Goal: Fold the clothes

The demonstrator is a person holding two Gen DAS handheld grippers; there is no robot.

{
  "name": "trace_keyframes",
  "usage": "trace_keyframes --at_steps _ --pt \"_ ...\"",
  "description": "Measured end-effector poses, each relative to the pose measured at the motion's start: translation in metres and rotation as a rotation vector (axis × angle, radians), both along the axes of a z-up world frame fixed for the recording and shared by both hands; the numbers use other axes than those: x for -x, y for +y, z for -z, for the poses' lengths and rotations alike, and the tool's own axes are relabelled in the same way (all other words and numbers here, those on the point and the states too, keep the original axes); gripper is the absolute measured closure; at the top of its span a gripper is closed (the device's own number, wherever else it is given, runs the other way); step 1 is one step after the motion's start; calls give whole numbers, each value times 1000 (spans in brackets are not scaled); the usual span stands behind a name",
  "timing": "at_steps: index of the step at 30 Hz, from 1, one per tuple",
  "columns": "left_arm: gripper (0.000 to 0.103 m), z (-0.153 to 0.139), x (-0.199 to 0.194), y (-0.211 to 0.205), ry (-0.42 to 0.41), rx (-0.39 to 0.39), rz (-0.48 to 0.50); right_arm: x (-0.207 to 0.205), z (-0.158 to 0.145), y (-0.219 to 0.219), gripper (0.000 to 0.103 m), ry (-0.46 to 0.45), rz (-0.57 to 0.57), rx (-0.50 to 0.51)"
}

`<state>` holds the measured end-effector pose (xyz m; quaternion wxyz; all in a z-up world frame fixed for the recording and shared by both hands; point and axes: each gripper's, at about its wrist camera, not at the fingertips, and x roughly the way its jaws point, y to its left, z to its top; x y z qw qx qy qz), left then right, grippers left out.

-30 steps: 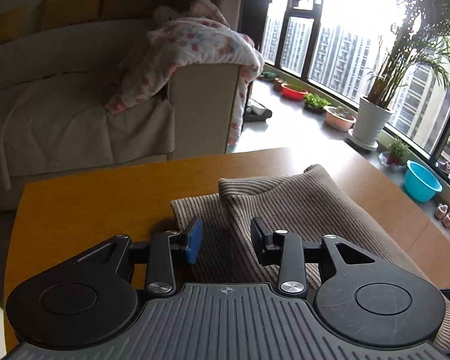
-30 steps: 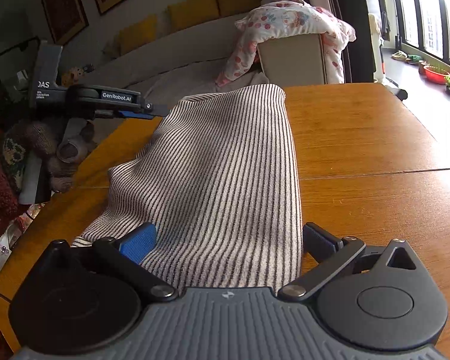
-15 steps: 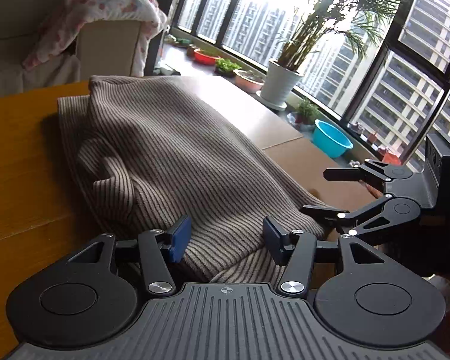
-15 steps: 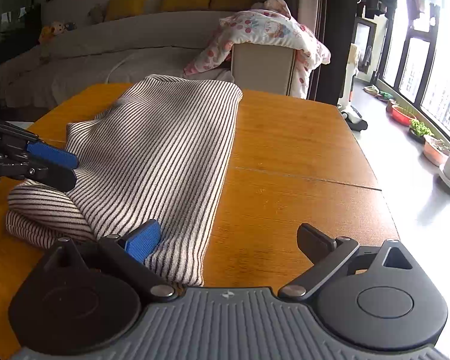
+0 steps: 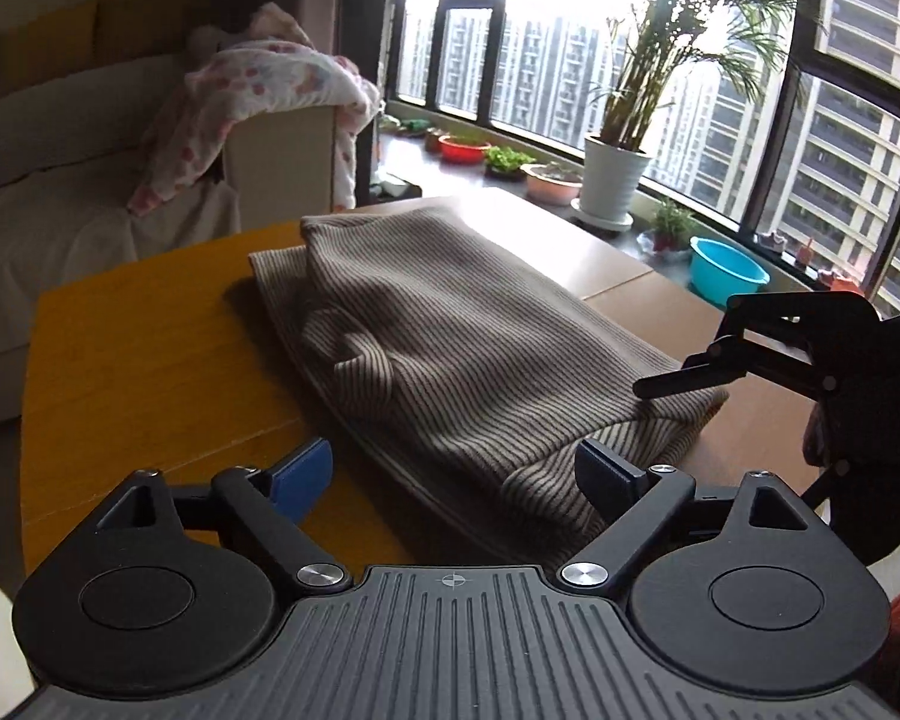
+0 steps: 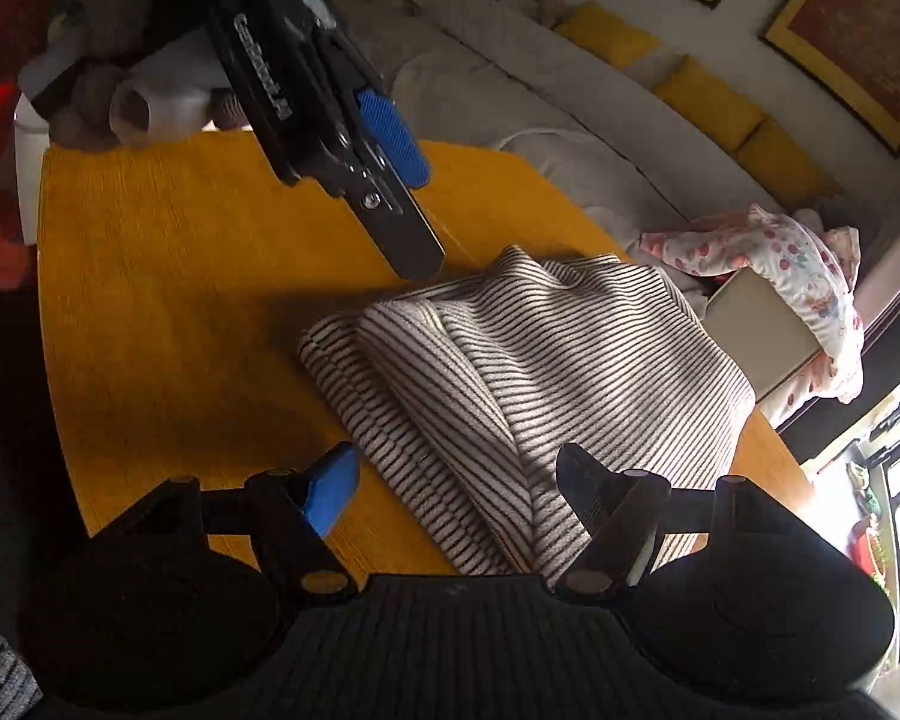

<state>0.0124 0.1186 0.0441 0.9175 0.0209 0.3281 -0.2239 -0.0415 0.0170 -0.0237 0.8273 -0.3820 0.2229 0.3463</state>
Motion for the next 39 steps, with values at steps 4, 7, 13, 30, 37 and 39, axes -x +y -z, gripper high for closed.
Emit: trace_keyframes --at_steps 4,7,13,30,37,39 --pt "7 2 14 -8 -1 -2 75 -32 -4 -5 48 149 133 -109" --pt "5 9 21 -20 -35 -86 123 -59 -13 -21 48 314 232 -267" --pt "5 35 14 -44 -74 -259 154 -74 -16 -36 48 402 272 -363" --pt "11 26 -34 -11 137 146 -16 -41 16 -19 63 -102 171 -60" --pt "14 -14 -38 18 13 312 -45 -21 -30 -32 74 -62 100 45" --pt "34 -17 -55 11 -3 305 -48 -9 -45 -32 74 -55 59 87"
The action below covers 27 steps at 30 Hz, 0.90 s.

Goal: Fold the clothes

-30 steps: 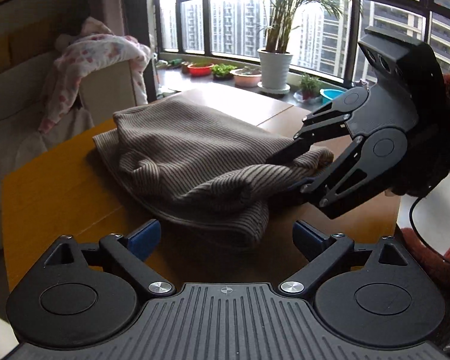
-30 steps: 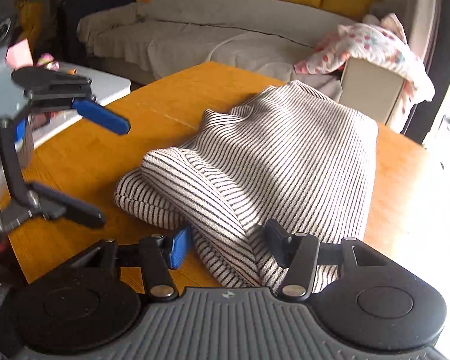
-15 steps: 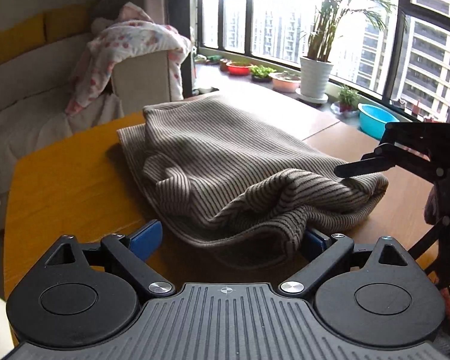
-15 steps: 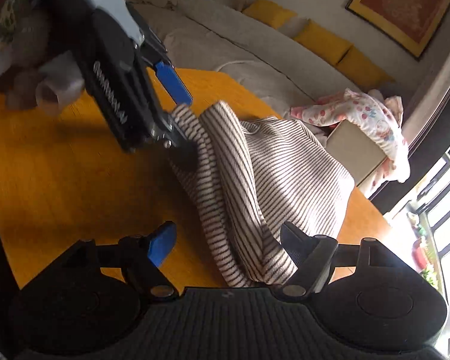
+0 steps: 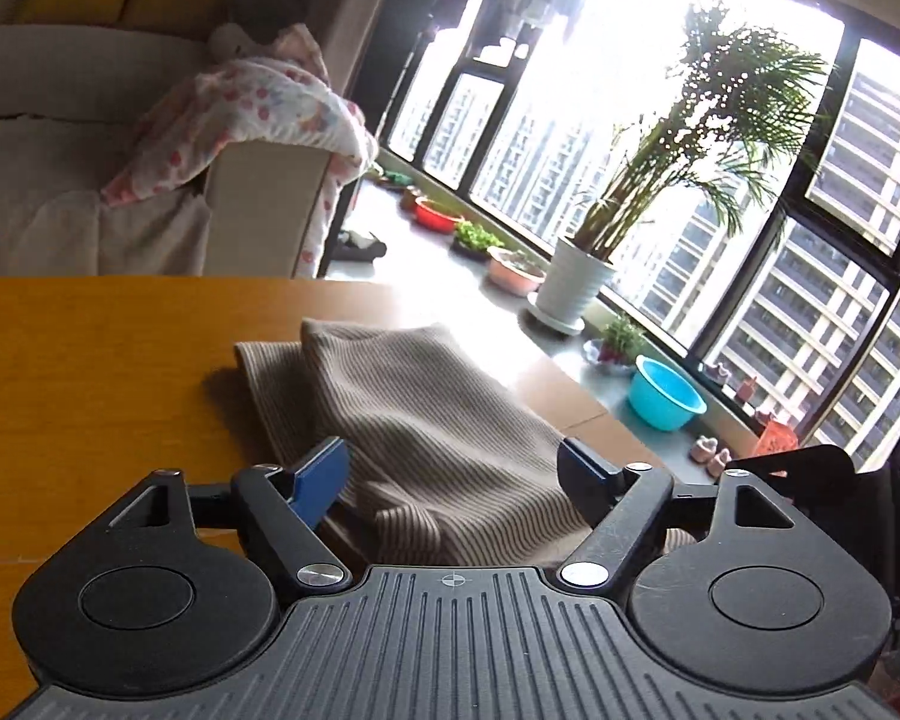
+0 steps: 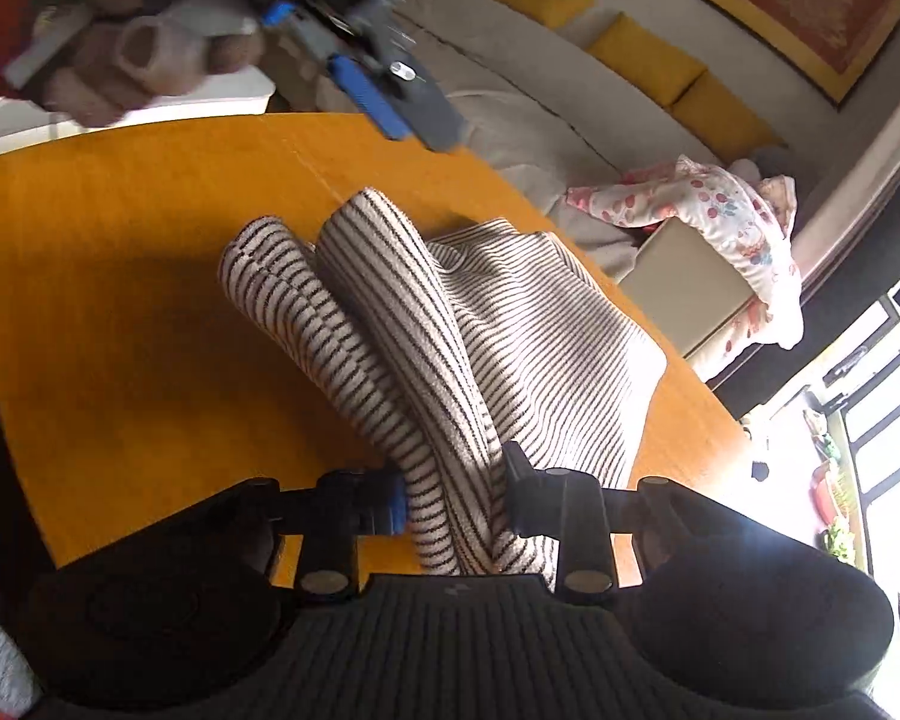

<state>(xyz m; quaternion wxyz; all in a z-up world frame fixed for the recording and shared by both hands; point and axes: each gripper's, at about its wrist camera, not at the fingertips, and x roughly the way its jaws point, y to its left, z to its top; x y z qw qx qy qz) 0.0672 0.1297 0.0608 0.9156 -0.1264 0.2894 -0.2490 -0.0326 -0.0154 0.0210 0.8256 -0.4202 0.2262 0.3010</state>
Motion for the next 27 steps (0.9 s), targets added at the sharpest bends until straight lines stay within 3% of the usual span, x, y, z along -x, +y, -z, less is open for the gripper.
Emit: trace_keyframes --at_steps 7,10,11,14,19,23,27 --pt "53 40 -74 -24 117 -61 59 27 -60 1 76 -9 -136 128" --pt "54 63 -88 -23 201 -78 107 4 -85 6 76 -14 -186 129" --pt "54 64 -85 -21 182 -77 121 -13 -89 7 76 13 -191 112" --pt "54 66 -85 -13 186 -37 142 -68 -75 9 74 108 -200 90" --pt "56 63 -81 10 220 34 112 -140 -13 10 67 160 -153 101" --pt "45 36 -67 36 149 42 59 -155 -6 4 64 153 -123 -21" --pt "24 6 -55 40 38 19 61 -146 -3 -3 60 115 -115 -75"
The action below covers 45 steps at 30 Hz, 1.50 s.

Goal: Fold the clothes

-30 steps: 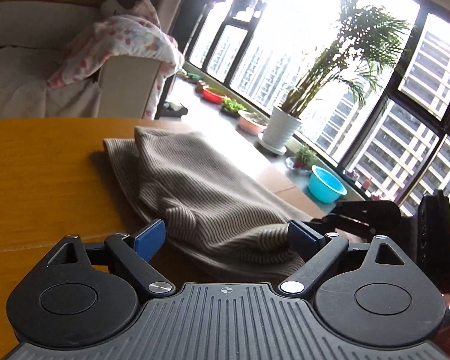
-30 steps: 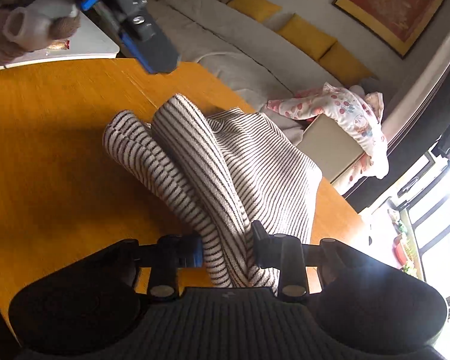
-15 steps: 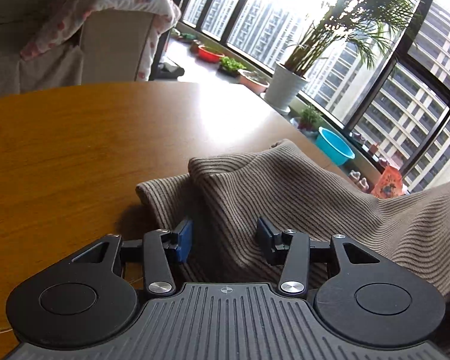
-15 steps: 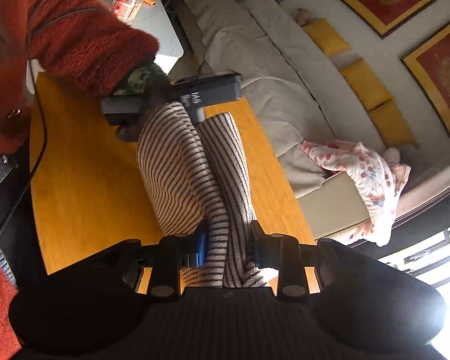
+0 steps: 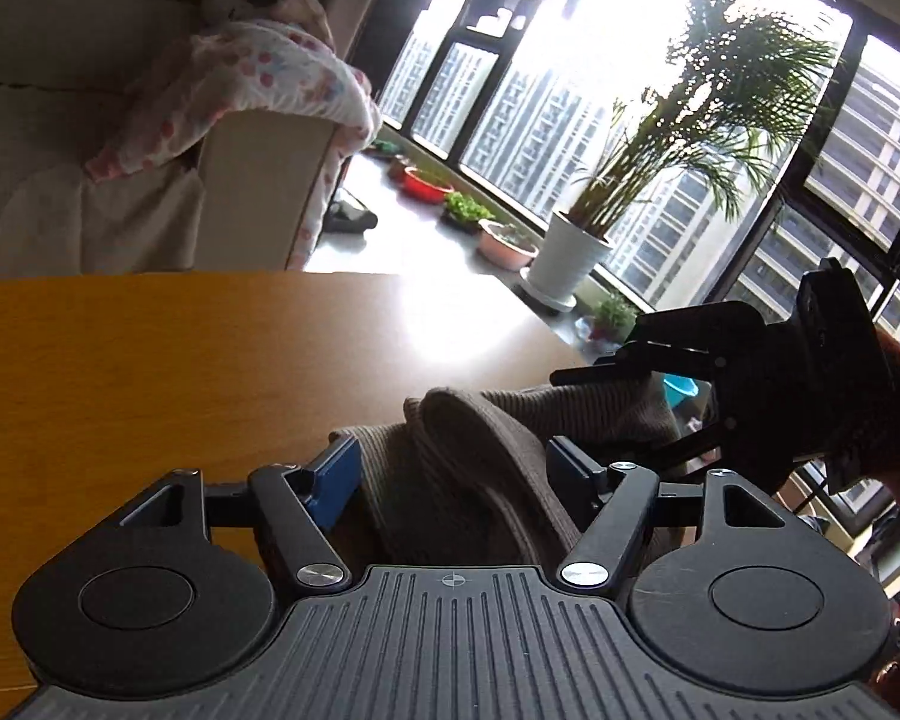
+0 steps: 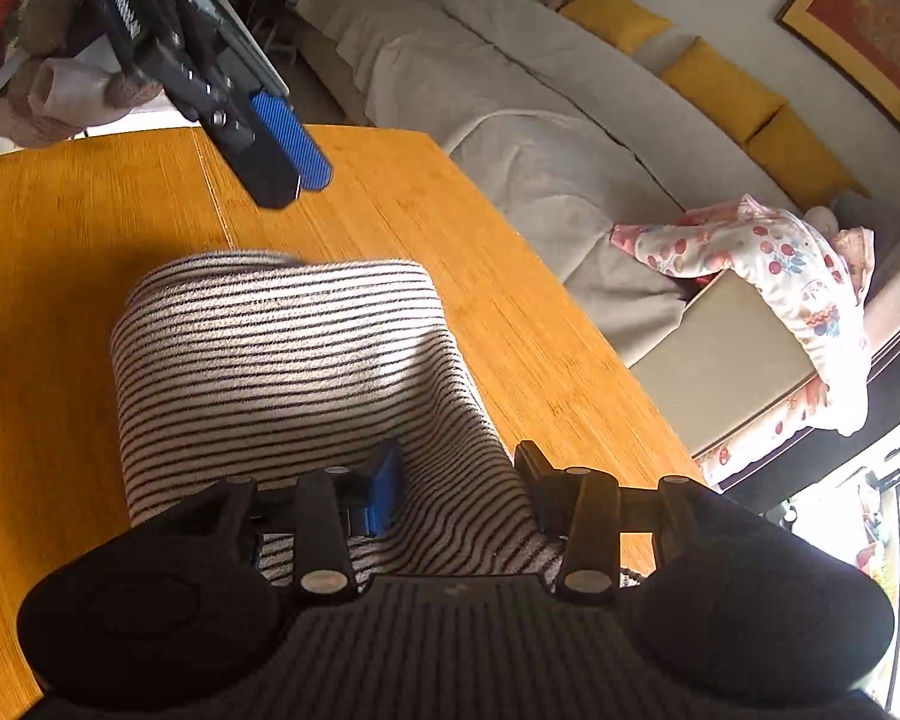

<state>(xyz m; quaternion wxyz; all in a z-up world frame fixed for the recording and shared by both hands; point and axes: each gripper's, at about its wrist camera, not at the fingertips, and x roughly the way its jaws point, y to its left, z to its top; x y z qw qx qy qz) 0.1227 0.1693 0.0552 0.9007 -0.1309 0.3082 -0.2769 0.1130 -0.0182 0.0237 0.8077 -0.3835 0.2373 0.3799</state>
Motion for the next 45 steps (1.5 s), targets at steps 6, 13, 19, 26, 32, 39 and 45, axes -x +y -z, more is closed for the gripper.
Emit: trace_keyframes --at_steps 6,13,19,26,32,39,45 --pt "14 -7 2 -31 -13 -3 85 12 -36 -47 11 9 164 -272" --pt "16 33 -17 -75 70 -59 122 -2 -19 -117 46 218 466 -535" --pt "19 37 -24 -75 63 -136 38 -16 -16 -100 74 170 421 -529" --pt "14 43 -25 -61 72 -184 -40 -64 26 -69 61 190 482 -465" --pt "15 24 -20 -60 9 -239 -45 -38 22 -100 36 351 582 -598" --pt "8 2 -39 -55 -69 -175 -3 -6 19 -136 7 560 696 -759" --pt "5 42 -73 -49 96 -85 -11 -2 53 -130 7 846 715 -926"
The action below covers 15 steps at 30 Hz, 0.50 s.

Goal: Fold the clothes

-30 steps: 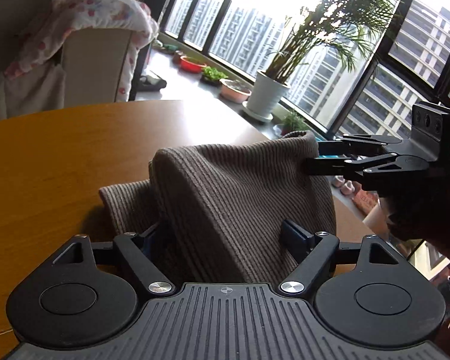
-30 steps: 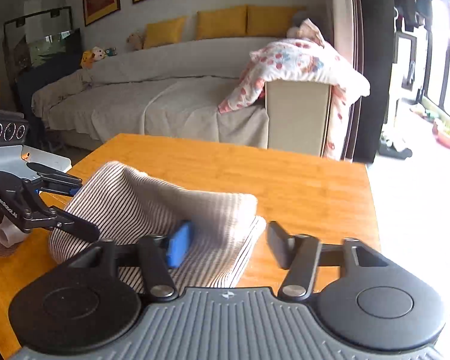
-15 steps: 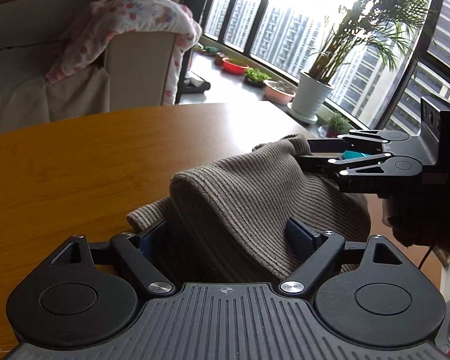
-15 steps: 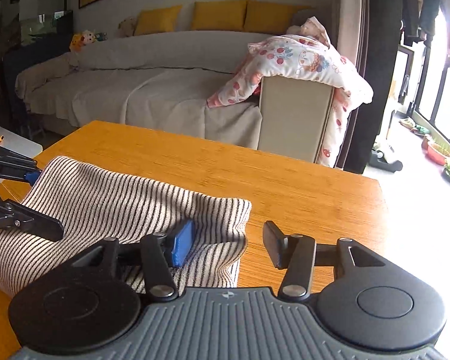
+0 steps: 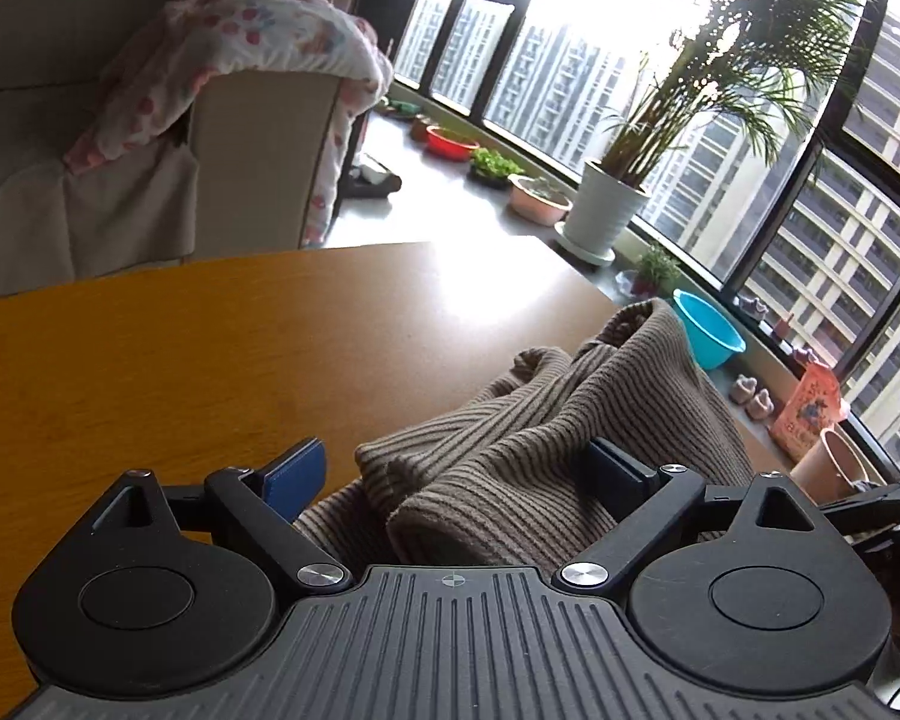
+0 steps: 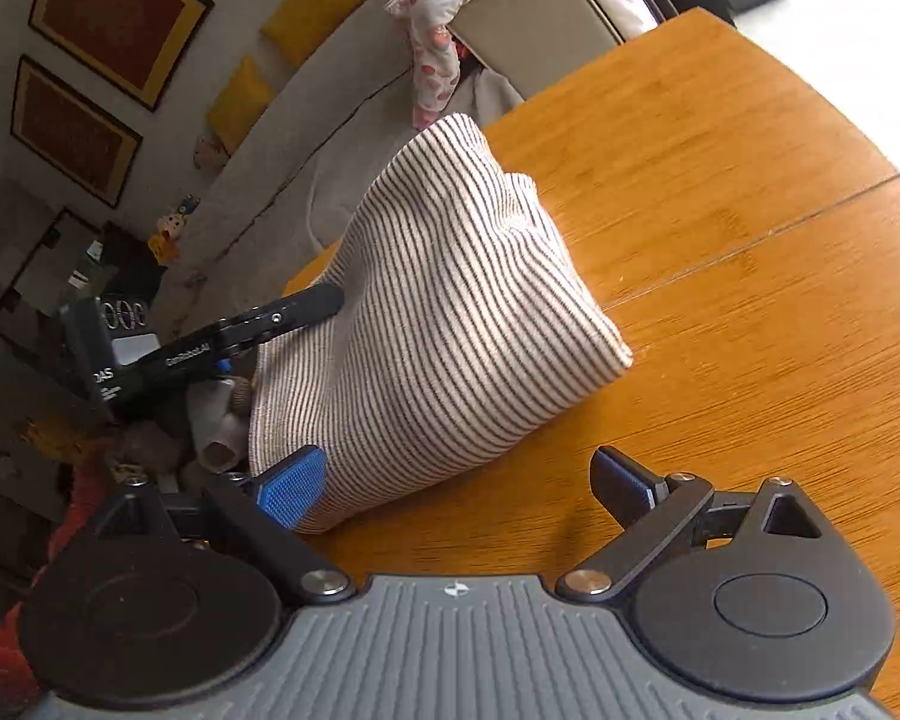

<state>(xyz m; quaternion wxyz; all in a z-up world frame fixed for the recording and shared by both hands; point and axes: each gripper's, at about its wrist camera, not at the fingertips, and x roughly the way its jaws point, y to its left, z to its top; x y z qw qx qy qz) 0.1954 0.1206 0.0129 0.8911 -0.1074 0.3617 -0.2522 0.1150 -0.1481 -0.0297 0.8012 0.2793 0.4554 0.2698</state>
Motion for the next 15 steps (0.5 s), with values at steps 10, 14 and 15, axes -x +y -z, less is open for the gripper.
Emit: trace_keyframes --at_steps 10,14,15 --pt "6 15 30 19 59 50 -14 -60 -3 40 28 -106 2 128" --pt "12 16 52 -1 108 111 31 -73 -19 58 28 -277 -5 308" --pt "12 16 57 -8 116 126 52 -73 -24 65 28 -325 -17 363"
